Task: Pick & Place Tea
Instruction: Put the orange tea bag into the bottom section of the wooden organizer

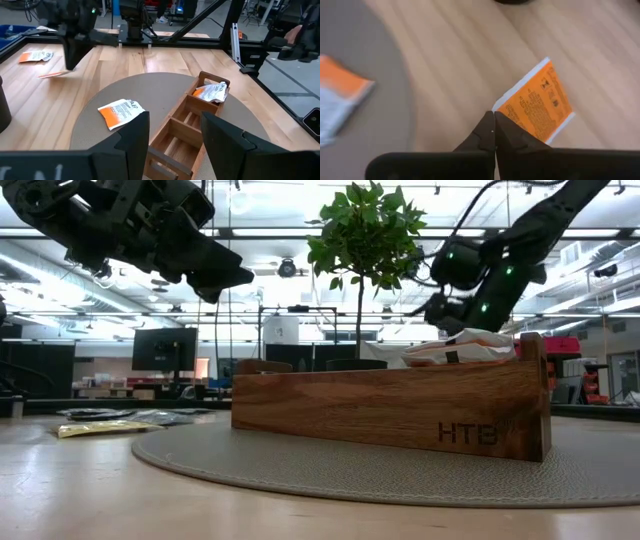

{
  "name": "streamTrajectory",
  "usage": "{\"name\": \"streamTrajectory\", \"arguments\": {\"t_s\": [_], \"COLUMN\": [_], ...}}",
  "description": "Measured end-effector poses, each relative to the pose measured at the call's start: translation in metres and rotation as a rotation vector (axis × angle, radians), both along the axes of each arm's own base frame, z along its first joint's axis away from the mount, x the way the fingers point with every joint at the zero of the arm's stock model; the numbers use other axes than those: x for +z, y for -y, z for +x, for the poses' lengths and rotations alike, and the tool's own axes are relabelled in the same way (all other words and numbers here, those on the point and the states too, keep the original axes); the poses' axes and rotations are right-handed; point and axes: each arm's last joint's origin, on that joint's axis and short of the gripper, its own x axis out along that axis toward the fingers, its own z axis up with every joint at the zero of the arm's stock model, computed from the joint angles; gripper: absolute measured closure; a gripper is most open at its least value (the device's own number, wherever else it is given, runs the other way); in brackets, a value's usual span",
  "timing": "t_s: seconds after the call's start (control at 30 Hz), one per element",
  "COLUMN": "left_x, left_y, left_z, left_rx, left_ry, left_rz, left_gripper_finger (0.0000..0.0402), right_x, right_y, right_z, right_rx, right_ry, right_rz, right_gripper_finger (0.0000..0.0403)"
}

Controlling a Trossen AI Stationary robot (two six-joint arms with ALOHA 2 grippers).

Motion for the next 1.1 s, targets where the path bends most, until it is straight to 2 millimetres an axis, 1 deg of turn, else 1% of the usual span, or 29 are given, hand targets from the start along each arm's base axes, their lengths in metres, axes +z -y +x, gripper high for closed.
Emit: {"name": "streamTrajectory", "arguments": {"t_s": [0.27,0.53,0.83,0.97,1.1], "left_x": [0.000,0.000,0.000,-0.003,-0.008], "left_y": [0.000,0.000,0.000,0.000,0.000], "left_z": [0.000,0.000,0.000,0.001,0.003], "left_rx": [0.000,0.002,0.002,0.003,0.007], "left_ry": [0.000,-0.001,-0.002,-0.017,-0.041], "left_rz": [-0.001,-0.006,-0.008,-0.009,-0.010], "left_gripper_finger": [0.0218,0.0218,0.0218,0.0218,0.0218], "right_x": [0.015,0.032,0.042,0.059,0.084], "right_y": [-0.023,-0.049,-0.064,-0.073,-0.086], "right_z": [-0.010,-0.010,-0.011,-0.006,0.001], "right_rx": [-0.038,-0.008,-0.017,-0.026,-0.010], "right_ry": [0.002,0.090,0.126,0.126,0.157], "right_rz": [0.091,0.127,0.166,0.203,0.240], "right_gripper_finger": [0.0403,0.0403,0.0403,0.0403,0.0403]}}
